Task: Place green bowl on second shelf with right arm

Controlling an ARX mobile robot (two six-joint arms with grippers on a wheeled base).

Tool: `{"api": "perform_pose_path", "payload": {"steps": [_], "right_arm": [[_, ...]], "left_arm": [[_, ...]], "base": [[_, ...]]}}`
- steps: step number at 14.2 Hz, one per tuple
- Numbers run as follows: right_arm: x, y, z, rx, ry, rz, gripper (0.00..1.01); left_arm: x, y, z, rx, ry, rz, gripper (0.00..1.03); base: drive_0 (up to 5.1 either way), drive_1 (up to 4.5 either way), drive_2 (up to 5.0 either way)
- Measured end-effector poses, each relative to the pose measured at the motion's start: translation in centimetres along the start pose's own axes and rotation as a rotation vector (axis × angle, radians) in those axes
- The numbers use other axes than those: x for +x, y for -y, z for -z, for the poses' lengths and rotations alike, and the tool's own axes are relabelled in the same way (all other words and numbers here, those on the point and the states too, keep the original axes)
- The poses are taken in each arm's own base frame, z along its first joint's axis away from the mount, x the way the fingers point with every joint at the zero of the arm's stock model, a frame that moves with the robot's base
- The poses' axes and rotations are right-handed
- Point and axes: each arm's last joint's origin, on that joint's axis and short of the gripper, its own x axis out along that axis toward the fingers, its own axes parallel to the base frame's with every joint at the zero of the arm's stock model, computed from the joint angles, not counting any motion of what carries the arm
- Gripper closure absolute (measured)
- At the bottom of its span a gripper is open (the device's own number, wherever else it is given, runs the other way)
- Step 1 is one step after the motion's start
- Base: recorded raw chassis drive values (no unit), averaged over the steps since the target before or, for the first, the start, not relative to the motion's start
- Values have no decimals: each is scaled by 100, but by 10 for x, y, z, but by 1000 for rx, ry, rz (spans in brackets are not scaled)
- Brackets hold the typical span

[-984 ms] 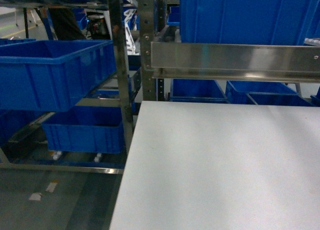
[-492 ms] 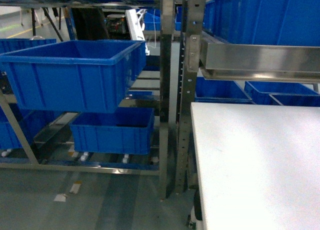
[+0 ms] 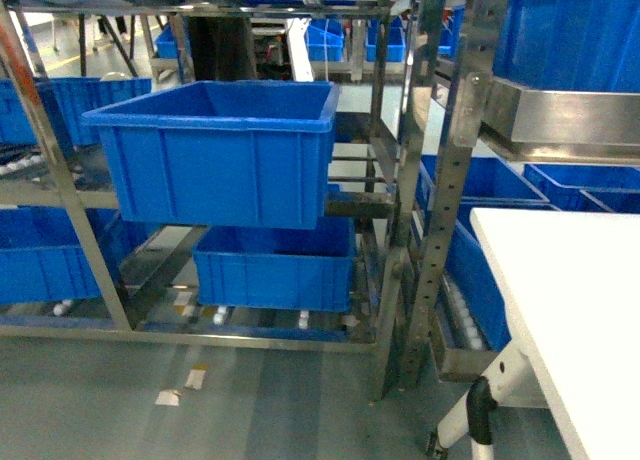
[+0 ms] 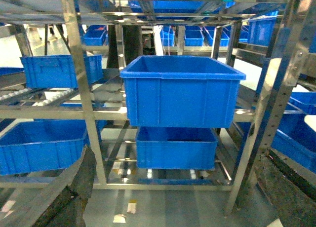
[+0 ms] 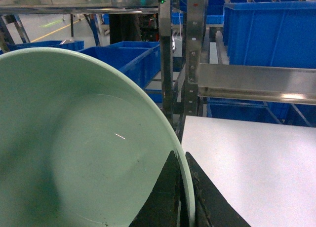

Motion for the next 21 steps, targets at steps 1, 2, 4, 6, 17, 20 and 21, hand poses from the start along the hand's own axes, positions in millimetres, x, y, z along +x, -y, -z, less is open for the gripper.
{"api": "perform_pose_path", "payload": {"steps": [1,2,4,6,17,20,21], "right_arm": [[0,0,0,2,-3,0,99],[0,0,0,0,-1,0,99],[0,0,0,2,-3,0,99],[0,0,0,1,-2,0,99],[0,0,0,1,-2,0,99],[0,0,0,-1,2,-7,99],[0,0,1,3,-6,-3,99]], "left_arm": [[0,0,0,0,0,0,5],[0,0,0,0,2,0,5],[0,0,0,0,0,0,5],[0,0,0,0,2,0,5],[0,0,0,0,2,-2,5],[0,0,0,0,0,-6,5],[0,0,0,0,2,-3,5]], "base": [[-504,241,241],[-504,241,241],[-506,239,239],[-504,241,241],[-495,251,251],[0,0,0],[0,0,0]]}}
